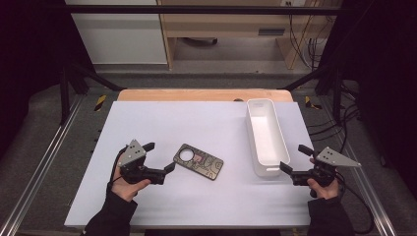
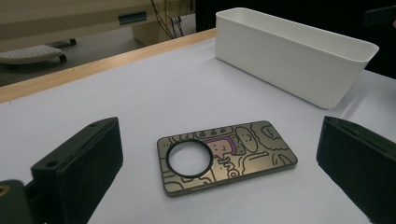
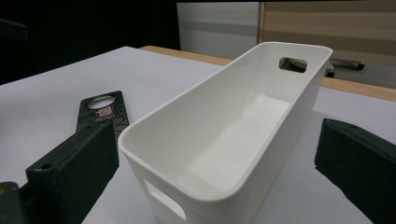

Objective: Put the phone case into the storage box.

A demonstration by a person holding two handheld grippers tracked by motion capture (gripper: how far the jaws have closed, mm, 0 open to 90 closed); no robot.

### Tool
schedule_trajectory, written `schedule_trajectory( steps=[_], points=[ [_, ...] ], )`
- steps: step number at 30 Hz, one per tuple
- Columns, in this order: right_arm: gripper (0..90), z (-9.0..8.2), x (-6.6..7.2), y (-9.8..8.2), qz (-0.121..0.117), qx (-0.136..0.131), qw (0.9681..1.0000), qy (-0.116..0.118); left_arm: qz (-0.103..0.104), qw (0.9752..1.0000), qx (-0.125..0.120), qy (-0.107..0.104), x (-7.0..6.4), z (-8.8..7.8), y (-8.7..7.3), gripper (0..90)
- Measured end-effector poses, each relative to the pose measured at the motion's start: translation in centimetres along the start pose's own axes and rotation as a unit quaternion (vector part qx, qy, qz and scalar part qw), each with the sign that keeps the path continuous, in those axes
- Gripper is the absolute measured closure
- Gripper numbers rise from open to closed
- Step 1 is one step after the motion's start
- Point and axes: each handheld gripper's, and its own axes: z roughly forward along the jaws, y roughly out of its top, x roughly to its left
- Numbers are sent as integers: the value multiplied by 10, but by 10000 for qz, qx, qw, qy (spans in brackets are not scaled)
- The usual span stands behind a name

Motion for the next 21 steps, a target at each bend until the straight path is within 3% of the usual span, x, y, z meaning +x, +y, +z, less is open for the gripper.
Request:
schedule_trajectory(
  steps=[21],
  points=[
    [3, 1, 0, 0, -27, 13, 10000, 11, 112, 9996, 170, -175, -15, 38, 18, 2]
  ],
)
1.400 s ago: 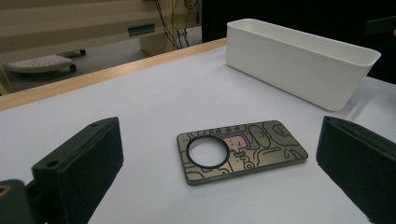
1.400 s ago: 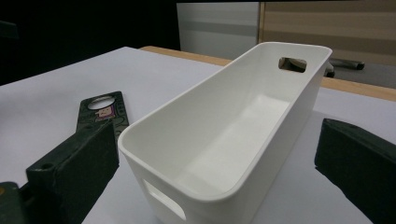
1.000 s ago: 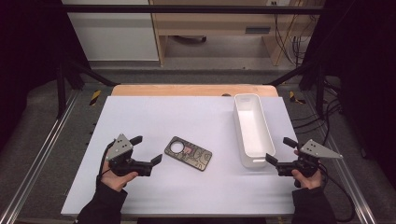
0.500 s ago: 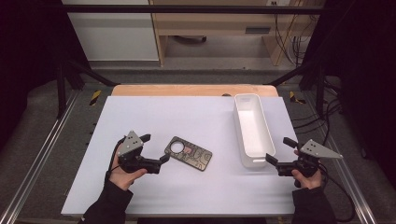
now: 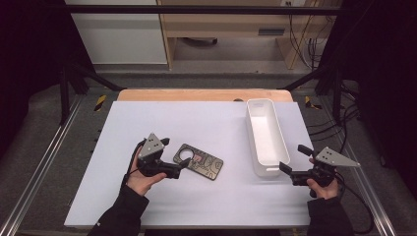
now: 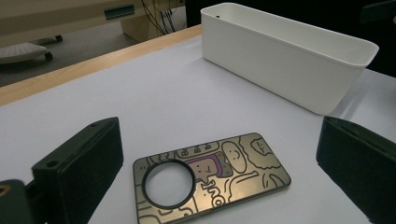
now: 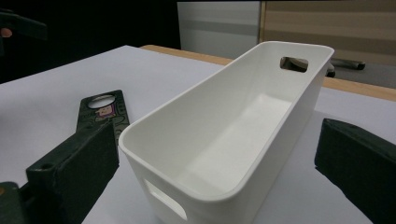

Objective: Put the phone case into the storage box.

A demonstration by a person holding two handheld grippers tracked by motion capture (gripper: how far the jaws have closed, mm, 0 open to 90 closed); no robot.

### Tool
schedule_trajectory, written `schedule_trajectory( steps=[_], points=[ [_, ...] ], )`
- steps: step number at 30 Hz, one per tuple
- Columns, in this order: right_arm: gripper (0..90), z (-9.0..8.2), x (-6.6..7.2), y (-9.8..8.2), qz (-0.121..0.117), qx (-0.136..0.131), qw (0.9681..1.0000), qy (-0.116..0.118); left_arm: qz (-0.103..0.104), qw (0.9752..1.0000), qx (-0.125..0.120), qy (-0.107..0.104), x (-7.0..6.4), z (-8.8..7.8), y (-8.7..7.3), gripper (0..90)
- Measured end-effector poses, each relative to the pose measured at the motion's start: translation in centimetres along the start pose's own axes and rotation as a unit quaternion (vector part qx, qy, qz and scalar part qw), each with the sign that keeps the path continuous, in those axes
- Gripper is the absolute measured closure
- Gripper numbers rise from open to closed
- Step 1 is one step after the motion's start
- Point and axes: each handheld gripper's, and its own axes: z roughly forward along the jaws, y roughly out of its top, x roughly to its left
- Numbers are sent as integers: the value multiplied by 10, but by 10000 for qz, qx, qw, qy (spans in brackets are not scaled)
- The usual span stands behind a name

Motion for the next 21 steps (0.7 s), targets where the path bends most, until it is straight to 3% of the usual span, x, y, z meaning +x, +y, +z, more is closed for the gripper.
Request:
schedule_trajectory(
  steps=[21],
  points=[
    [3, 0, 0, 0, -10, -10, 10000, 10, 123, 9994, 240, -203, -18, 41, 13, 6]
  ],
)
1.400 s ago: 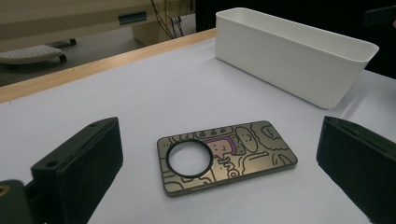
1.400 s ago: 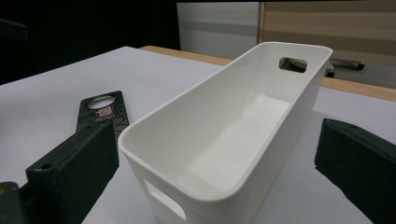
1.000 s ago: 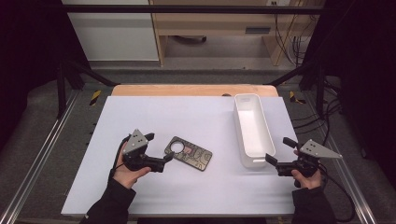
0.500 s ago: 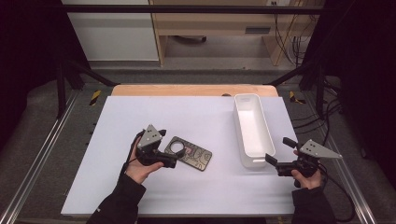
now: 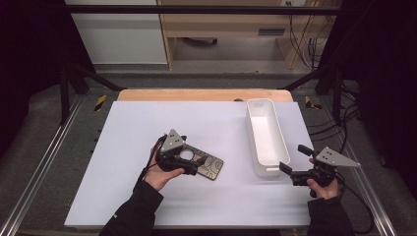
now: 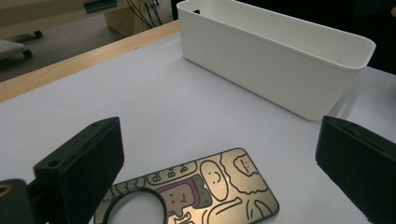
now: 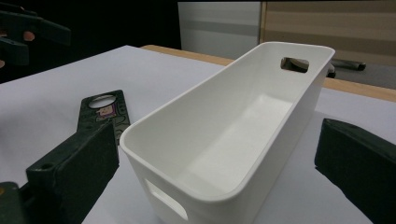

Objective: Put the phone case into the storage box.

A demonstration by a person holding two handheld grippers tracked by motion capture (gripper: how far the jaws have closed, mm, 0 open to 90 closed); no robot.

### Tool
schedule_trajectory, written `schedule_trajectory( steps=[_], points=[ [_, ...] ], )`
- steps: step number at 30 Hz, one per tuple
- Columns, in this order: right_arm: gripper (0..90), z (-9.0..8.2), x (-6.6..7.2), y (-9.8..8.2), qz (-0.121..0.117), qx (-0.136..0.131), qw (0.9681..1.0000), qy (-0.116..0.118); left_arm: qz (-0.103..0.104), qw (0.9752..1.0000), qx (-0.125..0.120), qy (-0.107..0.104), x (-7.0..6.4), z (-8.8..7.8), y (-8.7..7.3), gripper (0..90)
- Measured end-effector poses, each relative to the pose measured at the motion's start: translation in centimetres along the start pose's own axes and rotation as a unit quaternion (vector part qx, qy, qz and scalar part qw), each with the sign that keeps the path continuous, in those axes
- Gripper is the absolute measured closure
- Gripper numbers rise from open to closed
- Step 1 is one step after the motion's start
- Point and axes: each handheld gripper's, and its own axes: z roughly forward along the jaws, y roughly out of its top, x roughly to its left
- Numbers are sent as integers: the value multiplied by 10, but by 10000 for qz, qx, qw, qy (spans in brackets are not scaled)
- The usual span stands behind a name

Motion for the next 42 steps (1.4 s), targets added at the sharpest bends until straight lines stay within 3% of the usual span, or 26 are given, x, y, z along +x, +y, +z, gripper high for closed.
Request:
schedule_trajectory(
  steps=[12, 23, 42],
  points=[
    [3, 0, 0, 0, 6, -3, 10000, 5, -19, 9996, 277, -35, -5, 28, 2, 27],
    [3, 0, 0, 0, 6, -9, 10000, 5, -28, 9987, 512, 65, -5, 49, -1, 75],
    [3, 0, 0, 0, 31, -7, 10000, 12, -166, 9958, 858, 275, 4, 72, -7, 374]
  ],
)
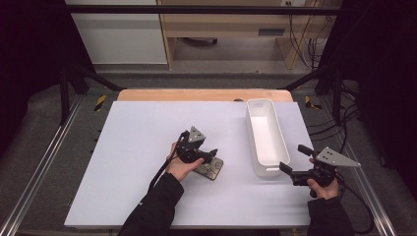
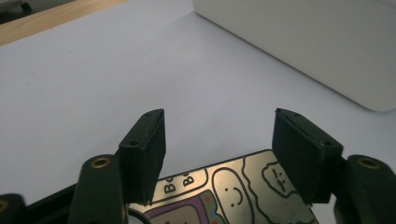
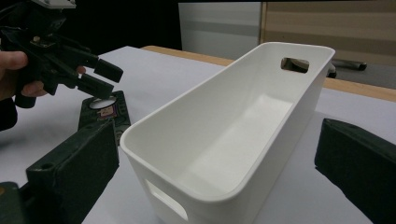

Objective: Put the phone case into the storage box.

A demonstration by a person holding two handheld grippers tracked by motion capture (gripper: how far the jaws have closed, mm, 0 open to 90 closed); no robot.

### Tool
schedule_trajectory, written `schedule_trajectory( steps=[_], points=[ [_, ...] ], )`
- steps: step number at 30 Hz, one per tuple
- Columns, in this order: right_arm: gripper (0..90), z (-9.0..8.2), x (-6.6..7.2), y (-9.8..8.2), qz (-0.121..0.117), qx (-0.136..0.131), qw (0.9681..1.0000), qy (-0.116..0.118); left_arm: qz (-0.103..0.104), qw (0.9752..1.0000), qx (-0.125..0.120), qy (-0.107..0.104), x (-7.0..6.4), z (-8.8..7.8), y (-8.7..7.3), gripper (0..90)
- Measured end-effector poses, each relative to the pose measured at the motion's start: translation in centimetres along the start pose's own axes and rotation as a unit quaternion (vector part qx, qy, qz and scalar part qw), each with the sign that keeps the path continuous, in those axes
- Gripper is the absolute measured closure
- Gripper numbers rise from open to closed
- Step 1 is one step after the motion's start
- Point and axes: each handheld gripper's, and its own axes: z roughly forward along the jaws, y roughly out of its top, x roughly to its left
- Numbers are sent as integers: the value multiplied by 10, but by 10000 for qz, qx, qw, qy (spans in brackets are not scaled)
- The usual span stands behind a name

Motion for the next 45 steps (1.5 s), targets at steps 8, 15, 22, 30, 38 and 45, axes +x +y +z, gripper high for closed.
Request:
schedule_trajectory(
  steps=[8, 15, 22, 30, 38, 45],
  points=[
    [3, 0, 0, 0, 0, -8, 10000, 0, 10, 10000, 89, 3, -1, 8, -1, 511],
    [3, 0, 0, 0, -6, -9, 10000, 5, 91, 9998, 187, -30, -4, 14, 1, 630],
    [3, -1, -1, 0, -8, -22, 10000, 11, 169, 9993, 319, -84, -9, 22, 3, 754],
    [3, -1, 0, 0, 0, -19, 10000, 18, 119, 9987, 479, -106, -9, 32, 3, 854],
    [3, -1, -1, 0, -15, -26, 10000, 14, 182, 9976, 661, -107, -12, 41, 1, 890],
    [3, -1, -1, 0, -17, -40, 10000, 15, 216, 9967, 771, -89, -12, 46, 0, 891]
  ],
)
